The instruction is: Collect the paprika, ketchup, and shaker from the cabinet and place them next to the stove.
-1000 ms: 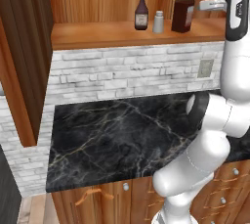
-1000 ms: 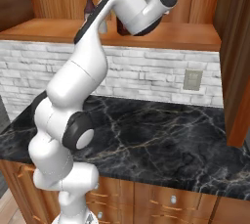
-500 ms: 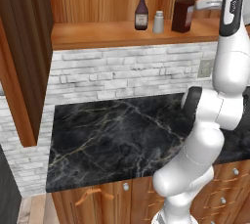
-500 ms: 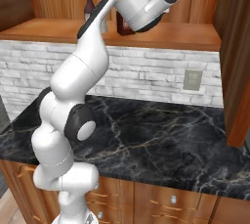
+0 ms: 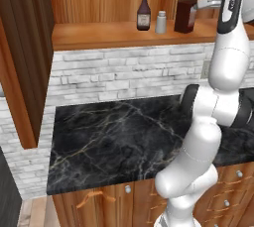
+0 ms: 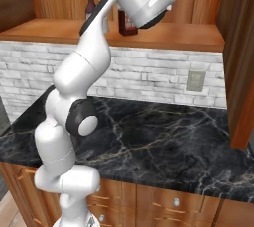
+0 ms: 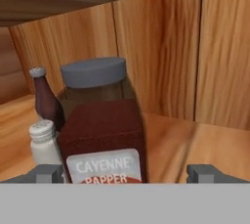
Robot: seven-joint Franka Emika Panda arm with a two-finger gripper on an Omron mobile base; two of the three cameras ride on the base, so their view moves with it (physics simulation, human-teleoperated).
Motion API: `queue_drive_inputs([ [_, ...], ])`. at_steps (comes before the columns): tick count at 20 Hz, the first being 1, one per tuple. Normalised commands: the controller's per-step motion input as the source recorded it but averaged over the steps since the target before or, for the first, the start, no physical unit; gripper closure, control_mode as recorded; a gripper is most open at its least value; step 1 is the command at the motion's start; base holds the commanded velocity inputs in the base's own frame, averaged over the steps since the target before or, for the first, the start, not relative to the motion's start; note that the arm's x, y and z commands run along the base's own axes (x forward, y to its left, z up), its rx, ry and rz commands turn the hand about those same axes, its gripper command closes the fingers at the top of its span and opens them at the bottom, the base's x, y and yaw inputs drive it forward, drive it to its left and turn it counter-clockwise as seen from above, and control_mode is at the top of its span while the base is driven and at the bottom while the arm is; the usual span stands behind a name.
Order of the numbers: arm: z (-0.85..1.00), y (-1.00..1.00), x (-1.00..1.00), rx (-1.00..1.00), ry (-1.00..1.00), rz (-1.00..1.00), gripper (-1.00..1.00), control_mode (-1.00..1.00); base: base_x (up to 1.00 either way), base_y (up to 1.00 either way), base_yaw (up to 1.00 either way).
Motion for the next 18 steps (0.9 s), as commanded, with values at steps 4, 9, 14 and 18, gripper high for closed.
queue_drive_inputs([
  [4,0.0,0.19,0.0,-0.06,0.0,0.0,-1.0,-1.0,0.0,0.0,0.0],
  [9,0.0,0.28,0.0,-0.06,0.0,0.0,-1.0,-1.0,0.0,0.0,0.0],
  [14,0.0,-0.01,0.1,0.0,0.0,0.0,-1.0,-1.0,0.0,0.0,0.0],
  [18,0.0,-0.04,0.03,0.0,0.0,0.0,-1.0,-1.0,0.0,0.0,0.0],
])
